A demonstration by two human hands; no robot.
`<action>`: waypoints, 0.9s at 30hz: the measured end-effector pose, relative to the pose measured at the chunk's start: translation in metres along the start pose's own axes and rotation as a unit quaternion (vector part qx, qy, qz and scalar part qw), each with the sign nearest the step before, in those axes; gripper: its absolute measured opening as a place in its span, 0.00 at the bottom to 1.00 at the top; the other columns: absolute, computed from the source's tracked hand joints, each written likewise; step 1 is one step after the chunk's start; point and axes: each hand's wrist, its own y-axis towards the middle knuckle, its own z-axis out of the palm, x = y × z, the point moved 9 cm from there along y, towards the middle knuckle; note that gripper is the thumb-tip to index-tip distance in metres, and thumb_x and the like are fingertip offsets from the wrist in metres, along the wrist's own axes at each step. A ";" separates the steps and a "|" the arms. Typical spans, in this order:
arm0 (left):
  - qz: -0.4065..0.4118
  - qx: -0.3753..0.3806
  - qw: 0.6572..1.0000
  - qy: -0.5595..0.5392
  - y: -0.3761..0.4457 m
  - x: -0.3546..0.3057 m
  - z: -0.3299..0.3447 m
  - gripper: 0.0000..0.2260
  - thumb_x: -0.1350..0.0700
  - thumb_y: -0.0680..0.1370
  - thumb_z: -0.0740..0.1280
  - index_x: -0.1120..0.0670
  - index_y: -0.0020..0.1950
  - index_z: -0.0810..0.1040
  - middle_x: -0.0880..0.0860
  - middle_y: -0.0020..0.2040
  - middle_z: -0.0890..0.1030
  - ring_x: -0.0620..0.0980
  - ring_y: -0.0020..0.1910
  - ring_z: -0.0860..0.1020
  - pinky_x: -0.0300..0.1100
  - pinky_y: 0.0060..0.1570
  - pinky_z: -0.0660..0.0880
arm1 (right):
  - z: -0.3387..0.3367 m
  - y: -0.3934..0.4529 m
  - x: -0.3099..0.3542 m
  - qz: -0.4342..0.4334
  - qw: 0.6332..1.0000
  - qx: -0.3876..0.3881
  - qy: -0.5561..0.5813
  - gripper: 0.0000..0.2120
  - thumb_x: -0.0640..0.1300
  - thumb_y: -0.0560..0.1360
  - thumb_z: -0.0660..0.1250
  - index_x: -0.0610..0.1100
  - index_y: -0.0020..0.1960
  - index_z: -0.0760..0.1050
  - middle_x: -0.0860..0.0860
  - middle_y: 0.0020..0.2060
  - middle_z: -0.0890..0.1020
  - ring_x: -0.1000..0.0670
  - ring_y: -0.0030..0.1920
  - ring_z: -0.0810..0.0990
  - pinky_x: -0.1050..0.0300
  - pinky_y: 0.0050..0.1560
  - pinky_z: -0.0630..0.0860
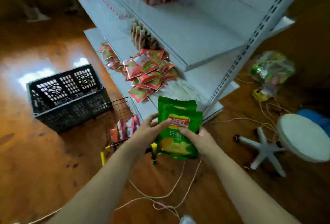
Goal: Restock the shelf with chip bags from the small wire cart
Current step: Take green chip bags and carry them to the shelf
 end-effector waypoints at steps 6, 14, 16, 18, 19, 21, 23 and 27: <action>0.043 0.112 0.981 0.155 0.021 0.050 0.219 0.32 0.40 0.60 0.81 0.43 0.61 0.75 0.44 0.52 0.85 0.45 0.52 0.84 0.53 0.56 0.80 | -0.190 -0.069 -0.081 0.041 0.970 -0.146 0.188 0.18 0.32 0.72 0.69 0.48 0.57 0.76 0.46 0.47 0.86 0.46 0.44 0.86 0.52 0.43 0.81; -0.002 0.290 0.939 0.183 0.001 0.157 0.574 0.25 0.52 0.68 0.77 0.43 0.63 0.74 0.44 0.48 0.86 0.43 0.47 0.85 0.42 0.46 0.82 | -0.490 -0.204 -0.193 0.011 0.921 -0.310 0.237 0.21 0.46 0.73 0.74 0.53 0.63 0.72 0.51 0.53 0.84 0.49 0.51 0.85 0.48 0.53 0.81; -0.010 0.317 0.927 0.197 -0.011 0.176 0.652 0.25 0.52 0.69 0.77 0.47 0.64 0.74 0.45 0.50 0.85 0.41 0.45 0.85 0.37 0.41 0.81 | -0.556 -0.242 -0.213 0.002 0.901 -0.358 0.244 0.21 0.47 0.72 0.74 0.51 0.63 0.73 0.49 0.53 0.84 0.47 0.51 0.85 0.45 0.55 0.81; -0.003 0.357 0.903 0.239 -0.033 0.199 0.747 0.32 0.46 0.68 0.77 0.48 0.69 0.70 0.49 0.57 0.83 0.46 0.50 0.84 0.41 0.44 0.82 | -0.630 -0.292 -0.240 -0.008 0.863 -0.426 0.270 0.18 0.46 0.73 0.74 0.50 0.61 0.75 0.49 0.52 0.85 0.47 0.50 0.85 0.45 0.53 0.82; 0.019 0.372 0.891 0.260 -0.044 0.205 0.790 0.35 0.42 0.67 0.77 0.47 0.71 0.68 0.49 0.59 0.81 0.47 0.52 0.83 0.44 0.48 0.82 | -0.664 -0.315 -0.251 -0.009 0.844 -0.459 0.279 0.17 0.46 0.73 0.73 0.50 0.60 0.75 0.49 0.51 0.85 0.48 0.49 0.86 0.47 0.51 0.82; 0.062 0.399 0.869 0.285 -0.063 0.217 0.870 0.36 0.37 0.67 0.75 0.46 0.71 0.67 0.47 0.60 0.80 0.46 0.53 0.81 0.45 0.53 0.80 | -0.723 -0.357 -0.269 -0.018 0.801 -0.521 0.293 0.17 0.48 0.73 0.73 0.50 0.61 0.76 0.48 0.52 0.85 0.49 0.48 0.86 0.50 0.48 0.83; 0.087 0.438 0.844 0.296 -0.087 0.233 0.945 0.31 0.39 0.71 0.73 0.46 0.70 0.68 0.46 0.59 0.80 0.42 0.49 0.80 0.38 0.47 0.78 | -0.773 -0.394 -0.289 -0.023 0.760 -0.571 0.308 0.19 0.52 0.71 0.74 0.53 0.60 0.76 0.48 0.53 0.84 0.47 0.50 0.85 0.46 0.50 0.83; 0.091 0.526 0.792 0.298 -0.130 0.277 1.068 0.24 0.48 0.74 0.73 0.48 0.68 0.70 0.44 0.53 0.80 0.37 0.43 0.80 0.30 0.36 0.76 | -0.851 -0.470 -0.335 -0.025 0.683 -0.653 0.327 0.11 0.48 0.73 0.73 0.54 0.54 0.78 0.48 0.51 0.85 0.46 0.50 0.85 0.45 0.52 0.82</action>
